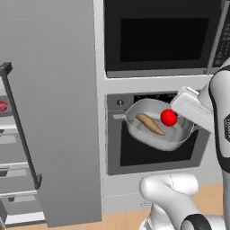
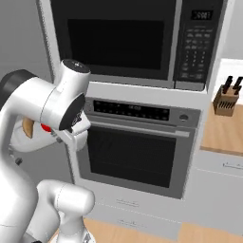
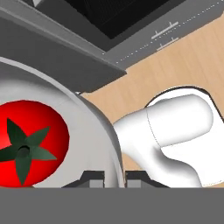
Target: Take the meat container that has the steak and place it on the second highest rack of the freezer. Then take the vegetable container that has the tomato and sweet potato and place it on the highest rack of the freezer.
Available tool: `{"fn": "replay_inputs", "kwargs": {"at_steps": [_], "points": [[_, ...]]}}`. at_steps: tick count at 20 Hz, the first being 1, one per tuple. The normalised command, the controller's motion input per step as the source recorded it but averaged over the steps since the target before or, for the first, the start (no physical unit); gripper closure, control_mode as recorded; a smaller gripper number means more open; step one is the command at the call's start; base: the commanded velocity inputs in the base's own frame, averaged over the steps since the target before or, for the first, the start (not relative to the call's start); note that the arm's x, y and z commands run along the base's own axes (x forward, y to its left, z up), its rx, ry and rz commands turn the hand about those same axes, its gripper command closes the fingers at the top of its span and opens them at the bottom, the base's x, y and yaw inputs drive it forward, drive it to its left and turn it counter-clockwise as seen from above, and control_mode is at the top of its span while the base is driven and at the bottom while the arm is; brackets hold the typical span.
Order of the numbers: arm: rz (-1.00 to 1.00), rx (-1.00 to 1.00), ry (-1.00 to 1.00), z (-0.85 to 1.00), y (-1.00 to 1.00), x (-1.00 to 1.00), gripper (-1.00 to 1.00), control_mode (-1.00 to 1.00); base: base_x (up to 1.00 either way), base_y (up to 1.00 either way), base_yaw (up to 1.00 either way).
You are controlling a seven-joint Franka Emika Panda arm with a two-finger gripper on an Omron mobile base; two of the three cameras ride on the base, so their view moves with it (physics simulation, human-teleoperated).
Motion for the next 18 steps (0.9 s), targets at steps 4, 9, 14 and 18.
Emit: {"fn": "replay_inputs", "kwargs": {"at_steps": [4, 9, 14, 18], "points": [[0.00, 0.00, 0.00, 0.00, 0.00, 0.00, 1.00, 1.00, 0.11, 1.00, 0.00], [0.00, 0.00, 0.00, 0.00, 0.00, 0.00, 1.00, 1.00, 0.08, 0.98, 0.00], [0.00, 0.00, 0.00, 0.00, 0.00, 0.00, 1.00, 1.00, 0.09, 0.90, 0.00], [0.00, 0.00, 0.00, 0.00, 0.00, 0.00, 1.00, 1.00, 0.06, 0.75, 0.00]]}}
